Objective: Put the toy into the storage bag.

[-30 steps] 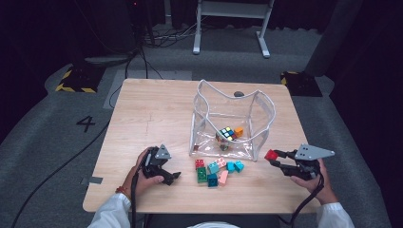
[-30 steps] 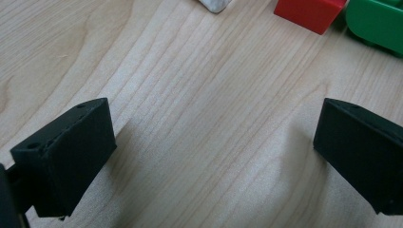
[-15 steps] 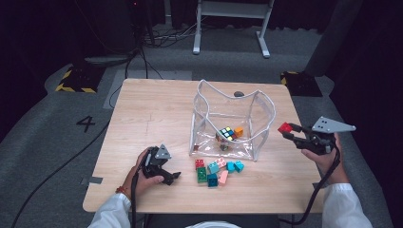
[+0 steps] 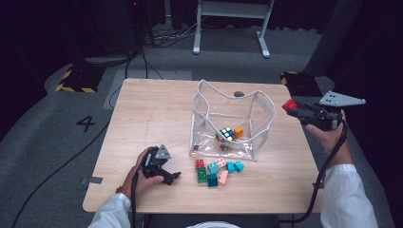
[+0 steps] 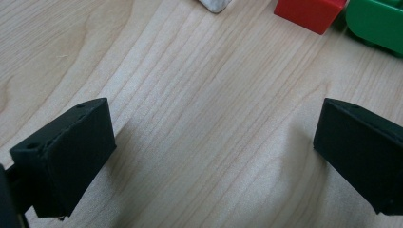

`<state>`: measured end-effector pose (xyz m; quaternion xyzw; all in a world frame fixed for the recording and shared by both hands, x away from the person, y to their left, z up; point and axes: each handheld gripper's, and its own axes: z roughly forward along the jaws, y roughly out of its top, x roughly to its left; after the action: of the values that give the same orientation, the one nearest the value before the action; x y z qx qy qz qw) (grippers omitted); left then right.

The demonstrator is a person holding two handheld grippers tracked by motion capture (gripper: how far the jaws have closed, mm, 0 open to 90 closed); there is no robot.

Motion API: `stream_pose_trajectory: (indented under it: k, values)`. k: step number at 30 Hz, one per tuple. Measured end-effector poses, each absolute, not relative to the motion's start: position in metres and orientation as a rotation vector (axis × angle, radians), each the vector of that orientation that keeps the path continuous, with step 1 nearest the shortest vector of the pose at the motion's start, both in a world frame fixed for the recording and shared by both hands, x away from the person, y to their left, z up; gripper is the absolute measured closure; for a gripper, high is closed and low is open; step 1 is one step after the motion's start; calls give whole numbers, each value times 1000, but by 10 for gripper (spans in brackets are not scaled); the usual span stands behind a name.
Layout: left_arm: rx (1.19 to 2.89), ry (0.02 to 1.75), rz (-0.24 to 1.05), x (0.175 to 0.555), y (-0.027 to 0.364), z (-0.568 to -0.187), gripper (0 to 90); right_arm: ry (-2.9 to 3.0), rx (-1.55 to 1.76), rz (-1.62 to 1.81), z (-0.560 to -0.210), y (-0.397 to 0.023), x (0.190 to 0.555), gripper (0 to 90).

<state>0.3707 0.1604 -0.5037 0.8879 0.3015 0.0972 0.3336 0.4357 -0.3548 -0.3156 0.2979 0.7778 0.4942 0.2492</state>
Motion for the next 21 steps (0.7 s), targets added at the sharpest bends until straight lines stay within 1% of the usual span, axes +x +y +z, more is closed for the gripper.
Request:
stream_pose_trajectory:
  k: [6,10,21]
  values:
    - [2318,787,254,371,160,-504,1,2105,807,1355,-297,-350,448,590]
    - [2318,787,254,371,160,-504,1,2102,793,1361,-290,-339,457,589]
    - [2317,787,250,371,160,-504,1,2213,697,1375,-291,-302,474,589]
